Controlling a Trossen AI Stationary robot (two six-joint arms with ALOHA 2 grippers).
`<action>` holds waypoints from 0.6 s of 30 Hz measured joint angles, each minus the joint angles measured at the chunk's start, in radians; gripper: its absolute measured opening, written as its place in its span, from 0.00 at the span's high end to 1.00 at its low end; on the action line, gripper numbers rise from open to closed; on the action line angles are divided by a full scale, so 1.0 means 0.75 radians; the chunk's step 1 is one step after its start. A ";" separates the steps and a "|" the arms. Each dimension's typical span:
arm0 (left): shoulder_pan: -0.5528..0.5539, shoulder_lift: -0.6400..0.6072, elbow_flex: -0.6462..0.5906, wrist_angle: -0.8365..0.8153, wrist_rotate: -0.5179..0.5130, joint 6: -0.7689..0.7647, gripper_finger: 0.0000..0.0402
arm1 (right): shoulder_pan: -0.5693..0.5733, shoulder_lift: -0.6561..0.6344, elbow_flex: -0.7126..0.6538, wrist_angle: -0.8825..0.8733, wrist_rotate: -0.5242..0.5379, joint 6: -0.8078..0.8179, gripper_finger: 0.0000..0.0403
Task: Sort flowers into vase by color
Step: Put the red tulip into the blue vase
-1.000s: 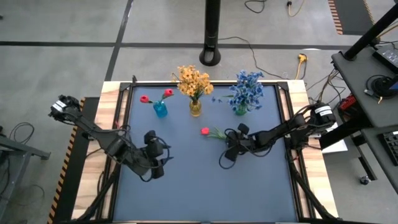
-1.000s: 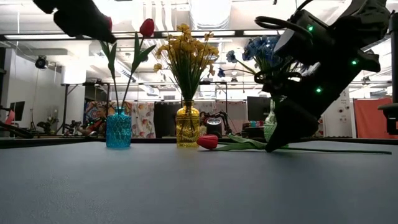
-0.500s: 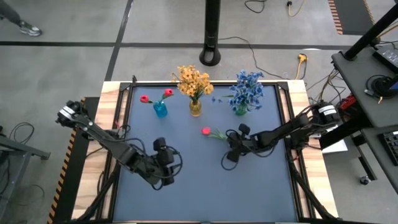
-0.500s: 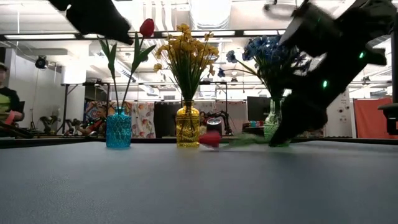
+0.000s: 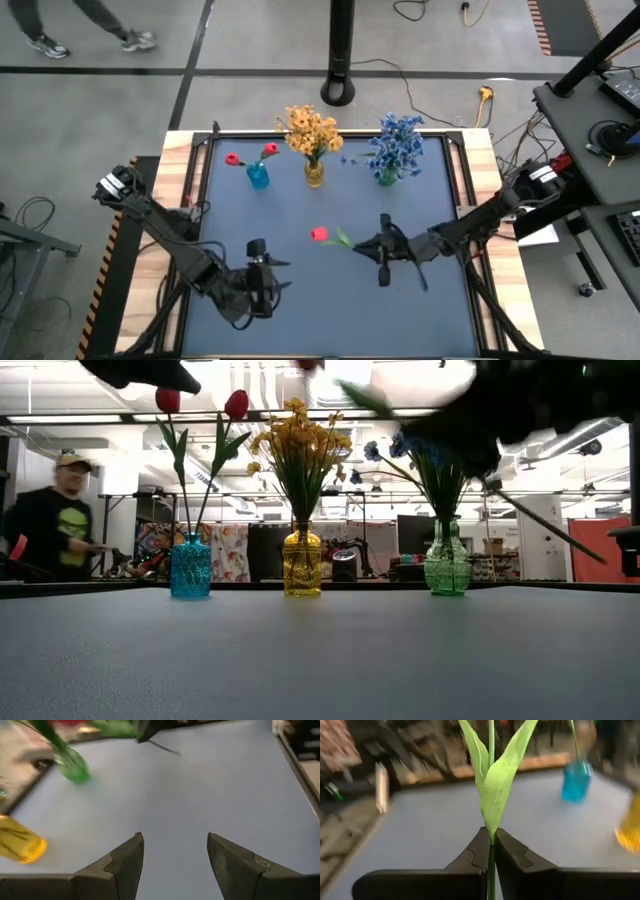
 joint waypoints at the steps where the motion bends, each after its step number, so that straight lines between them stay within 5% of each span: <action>1: -0.009 0.001 -0.002 0.014 -0.046 0.005 0.50 | 0.011 0.009 0.000 0.095 -0.001 -0.060 0.97; 8: 0.015 0.002 -0.004 0.189 -0.363 0.080 0.50 | 0.030 0.135 0.082 0.563 -0.074 -0.448 0.97; 18: 0.085 0.002 -0.005 0.697 -0.230 0.497 0.48 | 0.030 0.275 0.355 0.623 -0.264 -0.714 0.97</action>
